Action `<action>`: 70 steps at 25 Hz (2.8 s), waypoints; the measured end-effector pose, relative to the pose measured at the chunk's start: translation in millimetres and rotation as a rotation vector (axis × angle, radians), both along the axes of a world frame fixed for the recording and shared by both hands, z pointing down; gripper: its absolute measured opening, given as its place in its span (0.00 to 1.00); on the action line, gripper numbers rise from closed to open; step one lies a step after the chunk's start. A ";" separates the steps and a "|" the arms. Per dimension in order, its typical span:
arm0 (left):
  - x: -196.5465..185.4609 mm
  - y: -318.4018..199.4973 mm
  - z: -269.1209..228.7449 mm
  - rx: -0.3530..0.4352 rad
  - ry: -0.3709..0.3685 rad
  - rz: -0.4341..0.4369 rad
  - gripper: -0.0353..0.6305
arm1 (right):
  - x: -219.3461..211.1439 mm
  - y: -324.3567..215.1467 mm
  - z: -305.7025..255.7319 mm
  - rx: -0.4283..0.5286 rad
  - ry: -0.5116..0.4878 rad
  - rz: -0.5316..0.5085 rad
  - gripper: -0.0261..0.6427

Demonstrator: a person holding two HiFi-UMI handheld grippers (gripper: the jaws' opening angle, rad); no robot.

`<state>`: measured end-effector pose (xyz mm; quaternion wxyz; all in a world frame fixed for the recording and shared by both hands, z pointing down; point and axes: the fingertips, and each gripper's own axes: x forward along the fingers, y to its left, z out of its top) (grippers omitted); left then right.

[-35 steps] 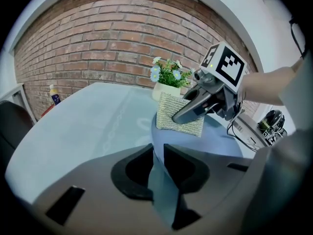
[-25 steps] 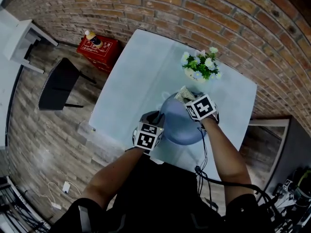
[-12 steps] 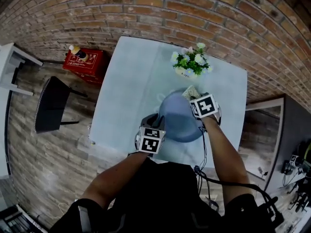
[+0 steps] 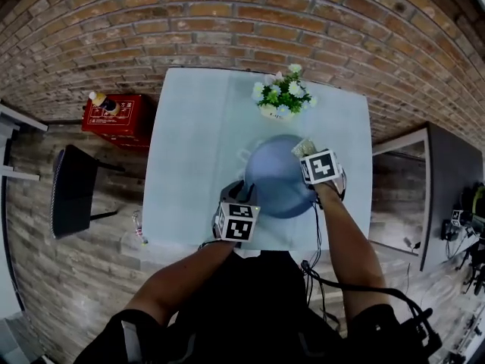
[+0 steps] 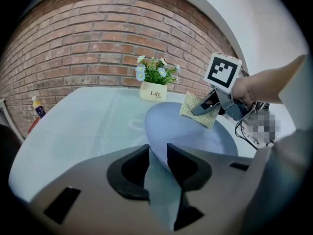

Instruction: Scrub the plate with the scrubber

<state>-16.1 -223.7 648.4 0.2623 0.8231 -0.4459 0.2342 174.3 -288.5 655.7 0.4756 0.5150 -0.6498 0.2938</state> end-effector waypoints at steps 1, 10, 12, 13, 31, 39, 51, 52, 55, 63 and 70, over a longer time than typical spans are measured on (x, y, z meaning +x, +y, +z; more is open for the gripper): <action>-0.3 0.3 -0.1 -0.004 0.005 0.004 0.24 | 0.0 2.7 0.1 0.000 -0.004 0.016 0.14; -0.4 2.5 -2.0 -0.023 0.049 0.067 0.26 | 18.0 34.7 -3.7 0.014 0.032 0.152 0.14; -1.1 3.0 -3.4 -0.029 0.062 0.079 0.27 | 15.0 39.2 -6.0 0.019 0.016 0.156 0.14; -1.7 2.8 -4.5 -0.029 0.067 0.084 0.27 | 12.0 40.3 -7.8 0.021 0.008 0.149 0.14; -10.2 3.1 -33.8 0.075 0.051 -0.039 0.27 | -36.9 -13.9 -33.7 0.187 0.308 -0.810 0.14; -2.6 20.7 -27.3 0.072 0.022 -0.159 0.26 | -46.9 -16.5 -18.4 0.342 0.685 -1.333 0.14; -7.0 22.3 -11.3 0.064 -0.030 -0.275 0.21 | -27.5 7.1 1.0 0.207 0.746 -1.397 0.14; -6.9 23.1 -12.0 0.059 -0.032 -0.275 0.21 | -24.8 9.9 1.4 0.181 0.740 -1.392 0.14; -7.3 25.7 -12.4 0.057 -0.033 -0.266 0.21 | -16.2 21.9 2.4 0.072 0.710 -1.361 0.14; -5.6 27.1 -6.4 0.046 -0.053 -0.239 0.21 | -2.2 50.6 5.0 -0.110 0.651 -1.249 0.14; -5.0 28.3 -3.2 0.028 -0.020 -0.166 0.23 | 0.8 82.8 5.5 -0.211 0.594 -1.140 0.14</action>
